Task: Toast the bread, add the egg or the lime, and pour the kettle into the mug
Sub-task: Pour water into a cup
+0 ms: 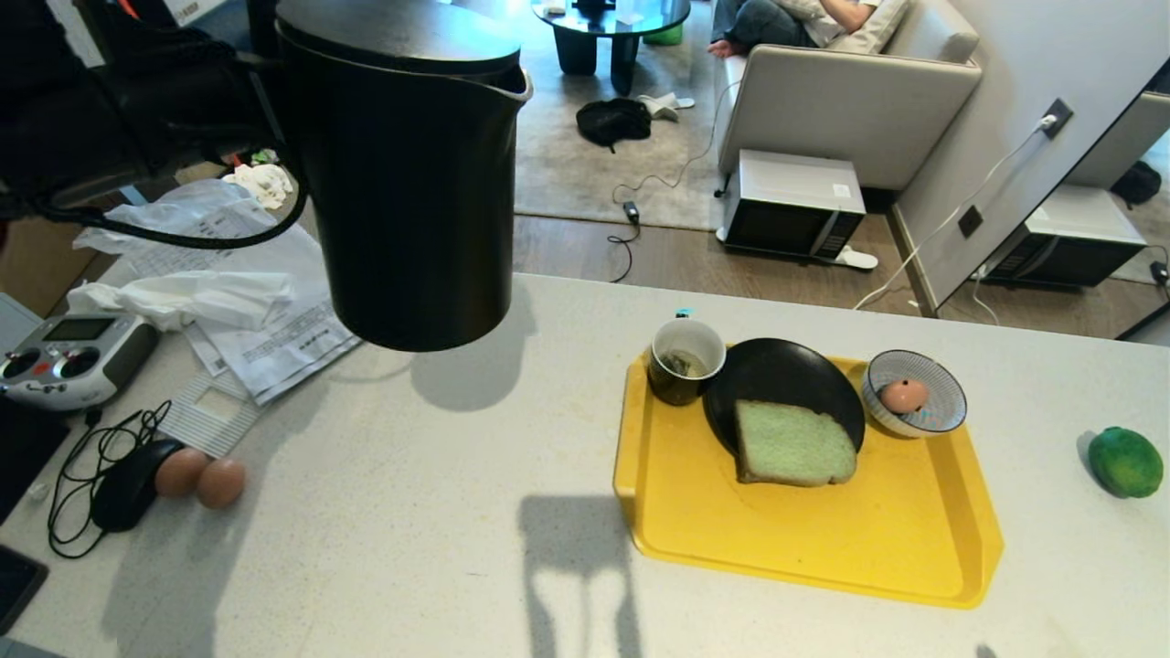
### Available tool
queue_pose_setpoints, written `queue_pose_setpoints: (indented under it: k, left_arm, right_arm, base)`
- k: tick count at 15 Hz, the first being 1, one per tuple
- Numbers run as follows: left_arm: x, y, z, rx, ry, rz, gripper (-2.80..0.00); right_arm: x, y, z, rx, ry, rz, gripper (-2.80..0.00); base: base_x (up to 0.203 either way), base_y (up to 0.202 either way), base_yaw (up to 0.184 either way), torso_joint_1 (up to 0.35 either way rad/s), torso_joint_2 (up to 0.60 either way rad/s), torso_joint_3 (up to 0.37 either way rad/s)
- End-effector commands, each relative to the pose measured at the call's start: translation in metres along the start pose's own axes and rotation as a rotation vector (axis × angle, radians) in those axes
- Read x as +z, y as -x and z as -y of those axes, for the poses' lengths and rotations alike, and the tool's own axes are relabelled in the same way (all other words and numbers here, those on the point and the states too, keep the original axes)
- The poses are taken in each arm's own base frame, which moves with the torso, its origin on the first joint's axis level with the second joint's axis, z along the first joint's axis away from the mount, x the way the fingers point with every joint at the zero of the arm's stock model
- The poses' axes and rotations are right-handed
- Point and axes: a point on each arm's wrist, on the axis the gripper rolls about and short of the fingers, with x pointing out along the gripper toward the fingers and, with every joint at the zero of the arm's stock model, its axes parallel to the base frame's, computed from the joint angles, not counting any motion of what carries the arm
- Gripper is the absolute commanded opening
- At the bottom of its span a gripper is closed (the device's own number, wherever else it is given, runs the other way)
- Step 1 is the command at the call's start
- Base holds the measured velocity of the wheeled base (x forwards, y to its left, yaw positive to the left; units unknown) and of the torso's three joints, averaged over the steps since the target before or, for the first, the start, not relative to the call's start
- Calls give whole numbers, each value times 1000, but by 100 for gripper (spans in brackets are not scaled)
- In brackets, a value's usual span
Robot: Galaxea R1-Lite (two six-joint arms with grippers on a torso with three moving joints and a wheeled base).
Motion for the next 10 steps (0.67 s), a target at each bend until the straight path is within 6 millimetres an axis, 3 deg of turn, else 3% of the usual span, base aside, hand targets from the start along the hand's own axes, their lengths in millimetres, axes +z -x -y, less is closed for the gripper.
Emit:
queue_pose_setpoints:
  k: [1,4,10]
  left_arm:
    - [-18,-29,-23,16,-10,-14,-280]
    - [-34,-55,-43,25,-74,-46,-280]
    - [-83,-100,-56,11,-224,-104,-280]
  right_arm:
    - [0,0,0,1,0,-3,-280]
    - [0,0,0,1,0,0,-280]
    - [0,0,0,1,0,-2,-280]
  base:
    - [0,0,0,0,0,0]
    - [0,0,0,0,0,0]
    - [0,0,0,0,0,0]
